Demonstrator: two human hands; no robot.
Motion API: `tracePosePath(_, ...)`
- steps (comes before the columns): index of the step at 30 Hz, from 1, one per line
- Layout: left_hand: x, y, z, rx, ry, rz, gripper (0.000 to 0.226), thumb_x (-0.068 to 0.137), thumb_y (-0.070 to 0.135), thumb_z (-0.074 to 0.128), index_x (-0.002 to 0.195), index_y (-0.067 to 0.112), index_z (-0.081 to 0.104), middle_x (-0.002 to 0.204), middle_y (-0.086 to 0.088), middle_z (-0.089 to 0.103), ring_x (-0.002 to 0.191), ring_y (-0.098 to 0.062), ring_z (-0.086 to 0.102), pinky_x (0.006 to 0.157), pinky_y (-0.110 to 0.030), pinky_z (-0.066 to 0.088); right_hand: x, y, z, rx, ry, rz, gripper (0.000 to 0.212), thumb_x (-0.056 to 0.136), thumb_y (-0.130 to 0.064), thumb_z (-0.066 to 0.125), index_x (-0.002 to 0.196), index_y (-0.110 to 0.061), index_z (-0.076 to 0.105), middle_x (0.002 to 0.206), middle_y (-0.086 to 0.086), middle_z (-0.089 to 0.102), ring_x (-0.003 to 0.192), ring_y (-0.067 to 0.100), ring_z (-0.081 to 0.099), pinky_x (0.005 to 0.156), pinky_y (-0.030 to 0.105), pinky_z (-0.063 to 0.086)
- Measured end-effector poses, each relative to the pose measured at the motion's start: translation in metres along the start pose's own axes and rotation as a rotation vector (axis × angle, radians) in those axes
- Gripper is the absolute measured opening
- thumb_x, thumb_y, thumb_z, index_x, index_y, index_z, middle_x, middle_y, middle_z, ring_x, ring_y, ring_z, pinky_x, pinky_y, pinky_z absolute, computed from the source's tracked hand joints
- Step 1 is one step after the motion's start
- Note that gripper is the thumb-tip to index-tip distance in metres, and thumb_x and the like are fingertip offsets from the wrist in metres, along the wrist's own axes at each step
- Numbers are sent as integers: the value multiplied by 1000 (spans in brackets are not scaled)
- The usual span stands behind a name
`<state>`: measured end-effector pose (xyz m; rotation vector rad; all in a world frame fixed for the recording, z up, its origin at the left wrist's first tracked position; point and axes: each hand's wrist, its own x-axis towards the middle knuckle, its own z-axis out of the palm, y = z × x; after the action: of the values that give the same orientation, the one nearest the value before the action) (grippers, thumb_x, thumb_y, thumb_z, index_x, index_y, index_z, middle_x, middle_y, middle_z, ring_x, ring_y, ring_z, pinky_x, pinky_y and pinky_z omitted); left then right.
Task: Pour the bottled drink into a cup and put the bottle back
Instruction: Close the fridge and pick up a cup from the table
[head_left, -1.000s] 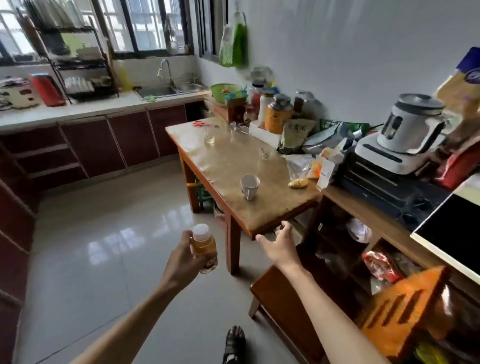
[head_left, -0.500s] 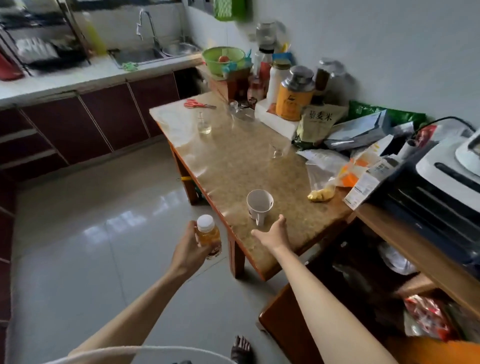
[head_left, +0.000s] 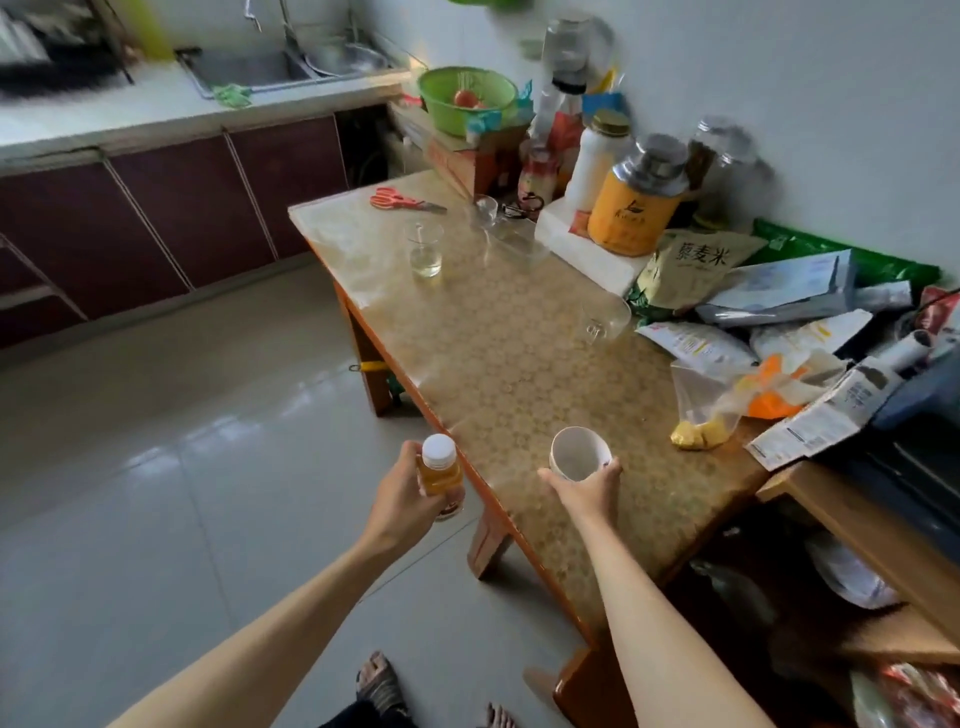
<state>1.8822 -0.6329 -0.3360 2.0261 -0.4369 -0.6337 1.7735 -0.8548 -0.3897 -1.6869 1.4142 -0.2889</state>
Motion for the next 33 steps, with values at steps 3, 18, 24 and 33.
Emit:
tracePosePath(3, 14, -11, -20, -28, 4, -7, 45, 81, 24, 81, 111, 23, 48, 102, 12, 62, 94, -8, 62, 70, -19, 46, 4, -15, 12, 9, 83, 53, 104, 57, -37, 93, 141, -11, 37, 135, 10, 54, 117, 32, 59, 95, 45, 53)
tracePosePath(18, -27, -103, -200, -151, 527, -218, 50, 72, 41, 81, 108, 32, 48, 98, 13, 69, 94, -19, 67, 82, -44, 58, -126, -165, 184, -260, -673, -748, 96, 61, -49, 90, 140, -28, 41, 121, -14, 50, 111, 7, 52, 86, 19, 45)
tracePosePath(24, -107, -138, -247, -211, 909, -407, 54, 76, 36, 83, 113, 33, 45, 105, 6, 69, 96, -19, 67, 82, -39, 56, -208, -209, 254, -367, -998, -1029, 88, 62, -45, 91, 135, -22, 47, 122, -8, 55, 106, 9, 53, 84, 17, 41)
tracePosePath(33, -263, -155, -209, -337, 1477, -648, 54, 63, 47, 85, 102, 46, 47, 98, 11, 72, 89, -16, 72, 86, -47, 58, -344, -192, 305, -446, -1523, -1330, 86, 58, -40, 92, 131, -24, 50, 121, -8, 57, 108, 13, 56, 86, 20, 43)
